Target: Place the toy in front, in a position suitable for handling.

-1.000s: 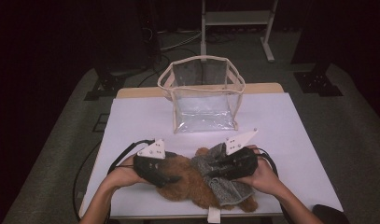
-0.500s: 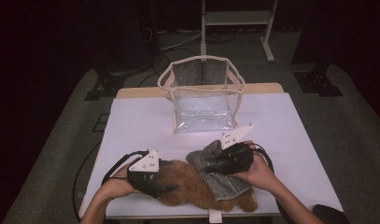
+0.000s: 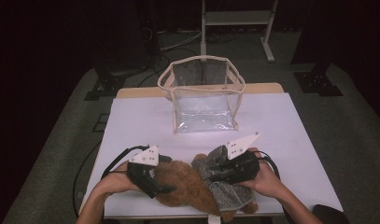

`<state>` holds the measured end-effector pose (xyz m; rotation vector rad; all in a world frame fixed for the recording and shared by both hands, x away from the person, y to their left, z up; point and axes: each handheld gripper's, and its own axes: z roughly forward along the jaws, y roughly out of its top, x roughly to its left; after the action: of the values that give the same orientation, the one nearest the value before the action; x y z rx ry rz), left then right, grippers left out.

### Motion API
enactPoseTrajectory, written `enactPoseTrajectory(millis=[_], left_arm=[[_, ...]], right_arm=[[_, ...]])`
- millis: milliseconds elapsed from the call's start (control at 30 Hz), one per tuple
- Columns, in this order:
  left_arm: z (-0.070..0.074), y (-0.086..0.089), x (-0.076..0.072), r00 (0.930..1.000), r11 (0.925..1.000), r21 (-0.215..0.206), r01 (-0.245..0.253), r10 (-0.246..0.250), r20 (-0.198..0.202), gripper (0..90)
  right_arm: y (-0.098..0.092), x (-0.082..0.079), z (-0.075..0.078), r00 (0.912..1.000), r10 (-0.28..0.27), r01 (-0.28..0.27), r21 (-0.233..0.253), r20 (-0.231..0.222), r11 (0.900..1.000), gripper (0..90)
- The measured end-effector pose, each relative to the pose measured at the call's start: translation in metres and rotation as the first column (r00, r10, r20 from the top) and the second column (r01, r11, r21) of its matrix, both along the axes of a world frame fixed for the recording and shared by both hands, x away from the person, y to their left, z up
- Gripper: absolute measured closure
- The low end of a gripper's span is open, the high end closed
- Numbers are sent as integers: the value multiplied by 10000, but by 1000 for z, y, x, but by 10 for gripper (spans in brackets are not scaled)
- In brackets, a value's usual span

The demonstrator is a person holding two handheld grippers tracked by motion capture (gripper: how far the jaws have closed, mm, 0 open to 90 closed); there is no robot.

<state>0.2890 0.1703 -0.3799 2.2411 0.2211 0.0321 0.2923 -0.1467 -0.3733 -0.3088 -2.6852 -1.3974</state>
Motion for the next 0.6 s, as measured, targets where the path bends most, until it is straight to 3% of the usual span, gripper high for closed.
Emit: enactPoseTrajectory(millis=[133,200,233,367,467,600], left_arm=[[-14,-7,5,9964,9996,149,250,-237,-809,22],[-16,-11,6,9960,9995,255,188,-165,-877,14],[-15,-12,6,9968,9994,302,182,-157,-789,52],[-12,-18,6,9999,9996,248,-112,114,-87,341],[-8,-31,9,9967,9986,357,-384,358,723,394],[-8,-64,19,9868,9960,427,-782,713,1452,394]], right_arm=[[-1,-2,0,9999,124,-124,84,-24,9999,704],[-1,-1,0,10000,77,-77,66,-53,9999,704],[-2,0,0,10000,1,-1,85,-88,10000,703],[-13,9,2,9983,-478,482,111,-332,9988,697],[-24,20,6,9957,-733,746,224,-562,9970,695],[-40,37,19,9900,-1378,1375,-105,-302,9904,696]])
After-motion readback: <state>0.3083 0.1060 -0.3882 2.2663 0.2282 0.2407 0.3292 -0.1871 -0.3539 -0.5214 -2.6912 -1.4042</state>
